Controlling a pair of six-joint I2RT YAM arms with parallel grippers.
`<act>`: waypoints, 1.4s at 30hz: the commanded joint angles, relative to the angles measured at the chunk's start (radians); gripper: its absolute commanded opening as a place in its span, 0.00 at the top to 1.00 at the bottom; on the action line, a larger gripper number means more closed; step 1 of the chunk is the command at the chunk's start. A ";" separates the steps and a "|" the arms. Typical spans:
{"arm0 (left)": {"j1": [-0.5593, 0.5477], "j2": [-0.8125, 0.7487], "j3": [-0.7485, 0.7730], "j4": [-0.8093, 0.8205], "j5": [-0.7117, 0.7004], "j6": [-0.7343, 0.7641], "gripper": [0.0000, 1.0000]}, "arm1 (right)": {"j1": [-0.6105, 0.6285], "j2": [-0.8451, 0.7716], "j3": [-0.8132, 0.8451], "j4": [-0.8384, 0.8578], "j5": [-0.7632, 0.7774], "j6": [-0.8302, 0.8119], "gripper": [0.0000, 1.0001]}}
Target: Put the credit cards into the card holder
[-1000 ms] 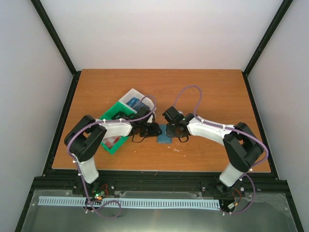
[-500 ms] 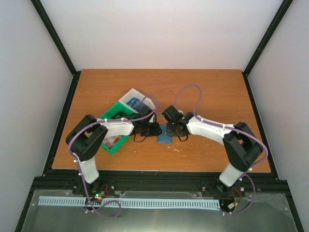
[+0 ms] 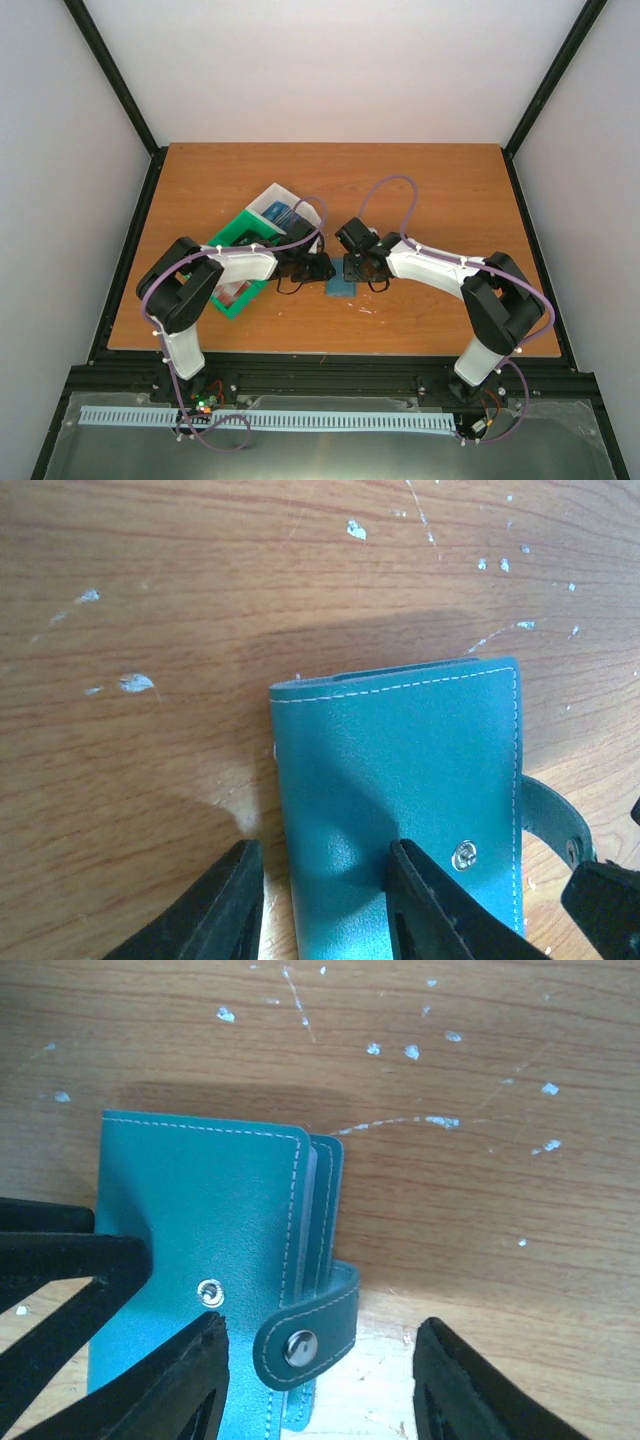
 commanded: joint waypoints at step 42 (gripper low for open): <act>-0.002 0.087 -0.042 -0.095 -0.033 -0.016 0.67 | -0.005 -0.048 -0.005 -0.039 0.085 0.044 0.89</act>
